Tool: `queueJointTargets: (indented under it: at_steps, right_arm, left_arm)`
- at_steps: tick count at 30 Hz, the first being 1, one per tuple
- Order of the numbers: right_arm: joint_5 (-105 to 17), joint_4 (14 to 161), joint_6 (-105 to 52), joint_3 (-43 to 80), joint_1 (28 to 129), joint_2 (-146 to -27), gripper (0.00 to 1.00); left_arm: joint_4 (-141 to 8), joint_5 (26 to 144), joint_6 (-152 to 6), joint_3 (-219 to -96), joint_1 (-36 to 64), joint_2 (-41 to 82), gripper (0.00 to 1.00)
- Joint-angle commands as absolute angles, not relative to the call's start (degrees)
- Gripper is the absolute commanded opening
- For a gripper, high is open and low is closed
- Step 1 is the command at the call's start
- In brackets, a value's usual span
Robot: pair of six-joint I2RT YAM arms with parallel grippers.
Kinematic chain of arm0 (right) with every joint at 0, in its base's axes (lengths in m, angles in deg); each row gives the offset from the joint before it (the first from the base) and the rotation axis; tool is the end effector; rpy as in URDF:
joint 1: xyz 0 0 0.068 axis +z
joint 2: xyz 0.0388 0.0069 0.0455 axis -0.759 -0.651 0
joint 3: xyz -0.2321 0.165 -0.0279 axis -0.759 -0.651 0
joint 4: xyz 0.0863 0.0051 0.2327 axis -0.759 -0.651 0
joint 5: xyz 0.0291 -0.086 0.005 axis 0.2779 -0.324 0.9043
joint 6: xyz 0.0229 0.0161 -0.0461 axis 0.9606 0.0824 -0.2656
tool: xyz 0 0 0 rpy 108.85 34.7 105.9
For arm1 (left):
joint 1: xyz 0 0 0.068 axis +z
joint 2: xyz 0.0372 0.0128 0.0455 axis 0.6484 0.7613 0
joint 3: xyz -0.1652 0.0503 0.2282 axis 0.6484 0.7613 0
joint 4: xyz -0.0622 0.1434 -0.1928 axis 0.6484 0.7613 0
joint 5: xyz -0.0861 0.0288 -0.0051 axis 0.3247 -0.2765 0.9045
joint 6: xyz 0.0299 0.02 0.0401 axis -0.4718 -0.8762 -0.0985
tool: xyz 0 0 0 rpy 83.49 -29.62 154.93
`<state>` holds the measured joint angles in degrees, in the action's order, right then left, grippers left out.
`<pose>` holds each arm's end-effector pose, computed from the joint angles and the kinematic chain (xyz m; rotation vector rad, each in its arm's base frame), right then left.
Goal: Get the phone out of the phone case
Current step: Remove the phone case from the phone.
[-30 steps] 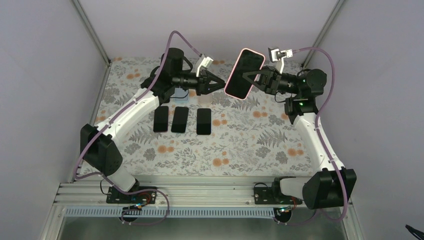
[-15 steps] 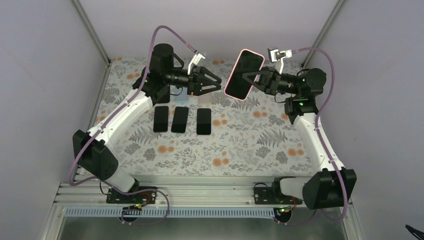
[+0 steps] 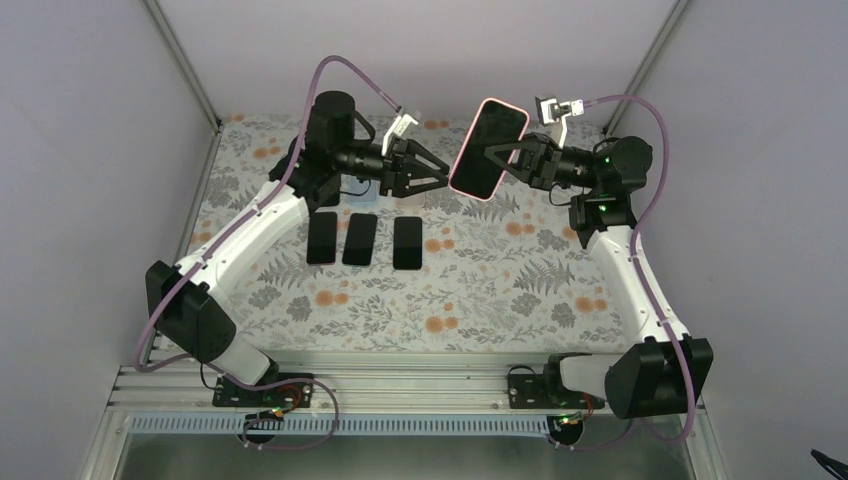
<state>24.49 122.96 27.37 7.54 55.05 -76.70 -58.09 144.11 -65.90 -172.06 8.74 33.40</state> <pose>0.2334 0.0580 0.4493 -0.7162 1.5278 1.6106 0.2659 -0.2028 0.4304 1.1356 1.5472 -1.6170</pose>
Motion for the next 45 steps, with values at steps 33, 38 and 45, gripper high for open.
queueJointTargets:
  at_steps: [33,38,45]
  right_arm:
    - [25.1,144.0,39.1,3.2,58.9,-74.3,0.04]
    - [25.5,151.1,42.5,0.9,60.6,-74.1,0.04]
    - [26.1,153.8,45.3,0.4,62.6,-74.6,0.04]
  left_arm:
    - [-54.0,128.1,-68.2,-173.6,8.4,37.7,0.29]
    - [-55.2,128.2,-66.4,-173.2,8.5,39.3,0.28]
    - [-60.3,134.2,-61.7,-172.9,8.7,40.5,0.28]
